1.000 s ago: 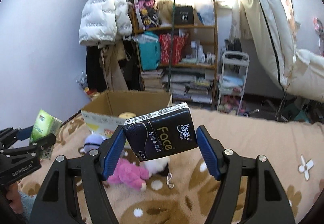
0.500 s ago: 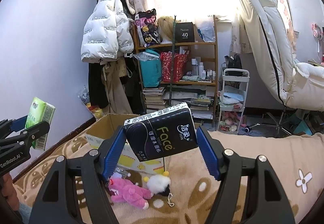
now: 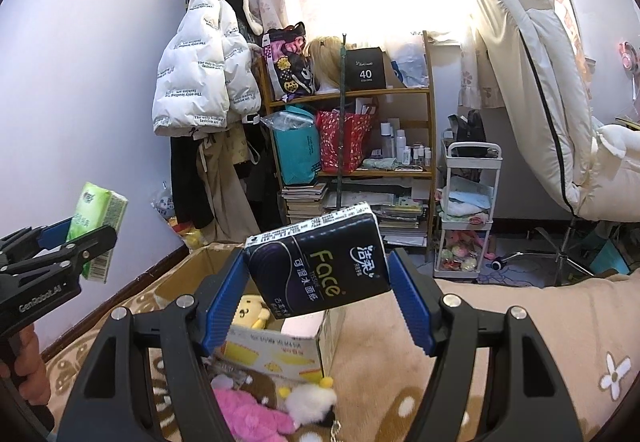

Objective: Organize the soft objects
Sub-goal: 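Lift the green pack with the left tool while the right tool carries the black pack over the box, then open the left tool into the box while the right tool drops the black pack inside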

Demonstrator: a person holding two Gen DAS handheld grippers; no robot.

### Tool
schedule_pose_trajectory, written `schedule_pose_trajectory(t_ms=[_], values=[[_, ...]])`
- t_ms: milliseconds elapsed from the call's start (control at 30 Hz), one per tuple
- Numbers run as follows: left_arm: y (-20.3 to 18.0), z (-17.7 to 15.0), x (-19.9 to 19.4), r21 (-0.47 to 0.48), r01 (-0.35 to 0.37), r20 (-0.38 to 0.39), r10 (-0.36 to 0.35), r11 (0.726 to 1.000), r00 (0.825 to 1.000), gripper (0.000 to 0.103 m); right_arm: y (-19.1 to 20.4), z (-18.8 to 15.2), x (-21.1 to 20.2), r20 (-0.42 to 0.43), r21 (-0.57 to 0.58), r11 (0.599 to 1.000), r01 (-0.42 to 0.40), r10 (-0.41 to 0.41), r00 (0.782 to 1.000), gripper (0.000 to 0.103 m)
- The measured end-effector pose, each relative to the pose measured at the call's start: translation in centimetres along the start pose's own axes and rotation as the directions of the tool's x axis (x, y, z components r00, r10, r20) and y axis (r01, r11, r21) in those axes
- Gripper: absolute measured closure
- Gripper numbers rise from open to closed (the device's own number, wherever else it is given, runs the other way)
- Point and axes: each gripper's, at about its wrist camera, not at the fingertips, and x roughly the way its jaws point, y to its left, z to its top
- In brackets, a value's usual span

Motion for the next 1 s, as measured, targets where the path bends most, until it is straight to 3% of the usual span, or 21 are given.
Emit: schedule_pose_trajectory(t_ms=[200,433,800,1000], values=[[-0.2,0.8,3.3,0.009,0.000,-0.004,0.000,1.000,1.000,0.049,-0.2,1.1,3.2,-0.006,0.008,1.000,-0.023,0.023,1.000,0.028],[0.0,0.1,7.4,0.003,-0.008,-0.065,0.008,1.000,0.998,0.049,-0.1,0.9,7.4,-0.041,0.036,0.998,-0.049,0.051,0.998,0.028],[0.2,-2.5,11.7,0.018,-0.018,-0.167,0.021,1.000,0.986,0.048,1.2,-2.2,11.7,-0.171,0.015,0.994,-0.108,0.108,0.979,0.028],[0.7,-3.3,12.6,0.008,-0.023,-0.182,0.024,1.000,0.983,0.038,1.4,-4.3,12.7,-0.236,0.005,0.993,-0.115,0.113,0.965,0.028]])
